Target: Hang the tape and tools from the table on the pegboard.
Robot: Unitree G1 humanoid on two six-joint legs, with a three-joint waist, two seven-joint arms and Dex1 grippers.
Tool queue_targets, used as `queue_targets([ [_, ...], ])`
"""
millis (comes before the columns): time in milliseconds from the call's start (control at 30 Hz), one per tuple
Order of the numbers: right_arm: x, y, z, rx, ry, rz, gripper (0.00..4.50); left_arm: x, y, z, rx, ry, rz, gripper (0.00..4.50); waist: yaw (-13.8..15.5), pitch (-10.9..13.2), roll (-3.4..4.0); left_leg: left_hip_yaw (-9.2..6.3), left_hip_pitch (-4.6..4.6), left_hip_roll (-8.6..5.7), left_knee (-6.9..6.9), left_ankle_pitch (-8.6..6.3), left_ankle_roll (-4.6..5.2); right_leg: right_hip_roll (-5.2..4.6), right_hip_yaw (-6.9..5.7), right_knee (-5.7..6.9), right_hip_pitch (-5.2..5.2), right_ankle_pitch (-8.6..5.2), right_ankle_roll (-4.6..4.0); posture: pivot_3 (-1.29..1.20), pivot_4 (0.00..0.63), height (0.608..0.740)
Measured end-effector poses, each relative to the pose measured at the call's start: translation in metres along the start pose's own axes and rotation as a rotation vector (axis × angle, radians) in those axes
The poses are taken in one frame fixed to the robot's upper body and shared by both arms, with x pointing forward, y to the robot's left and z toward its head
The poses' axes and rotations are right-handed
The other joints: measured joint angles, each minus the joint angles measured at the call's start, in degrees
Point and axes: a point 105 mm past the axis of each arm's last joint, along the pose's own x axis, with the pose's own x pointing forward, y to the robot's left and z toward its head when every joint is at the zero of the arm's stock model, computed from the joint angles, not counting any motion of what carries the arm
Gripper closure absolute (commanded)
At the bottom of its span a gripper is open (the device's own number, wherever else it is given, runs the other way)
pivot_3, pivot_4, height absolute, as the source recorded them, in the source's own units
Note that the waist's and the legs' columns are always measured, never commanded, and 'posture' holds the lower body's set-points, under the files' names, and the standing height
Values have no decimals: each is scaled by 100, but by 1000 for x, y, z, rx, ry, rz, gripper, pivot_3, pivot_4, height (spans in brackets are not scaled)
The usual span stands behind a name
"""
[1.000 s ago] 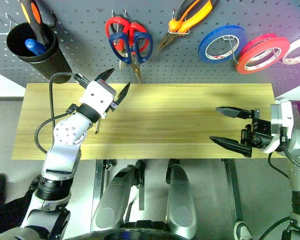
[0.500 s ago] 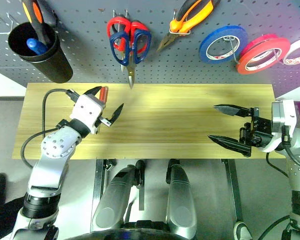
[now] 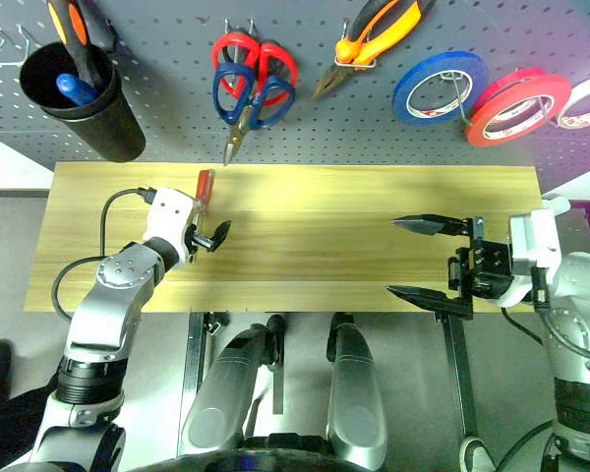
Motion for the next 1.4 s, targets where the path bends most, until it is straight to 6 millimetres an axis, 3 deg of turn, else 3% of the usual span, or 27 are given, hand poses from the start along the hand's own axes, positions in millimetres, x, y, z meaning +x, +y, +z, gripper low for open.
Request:
queue_targets([
  [367, 2, -15, -1, -41, -2, -114, 0, 24, 14, 4, -79, 81, 66, 20, -3, 0, -1, 1, 2, 0, 20, 1, -4, -4, 2, 35, -7, -1, -1, -70, 489, 695],
  [900, 3, -7, 3, -16, -71, -135, 0, 44, 35, 0, -80, 109, 116, 20, -4, 1, -1, 4, 1, 0, 18, 0, -4, -6, 2, 34, -9, -1, -1, -78, 493, 695],
  [1067, 3, -8, 4, -21, -67, -134, 0, 52, 32, -10, -96, 148, 116, 20, -9, 2, -3, 4, 1, 0, 18, 0, -3, -6, 1, 34, -10, -1, -1, -81, 497, 695],
  [1400, -1, -8, 3, -18, -45, -143, 0, 56, 29, -13, -96, 187, 139, 3270, -16, 2, -3, 4, 2, 0, 17, -1, -4, -8, 2, 34, -9, -1, -1, -94, 495, 695],
])
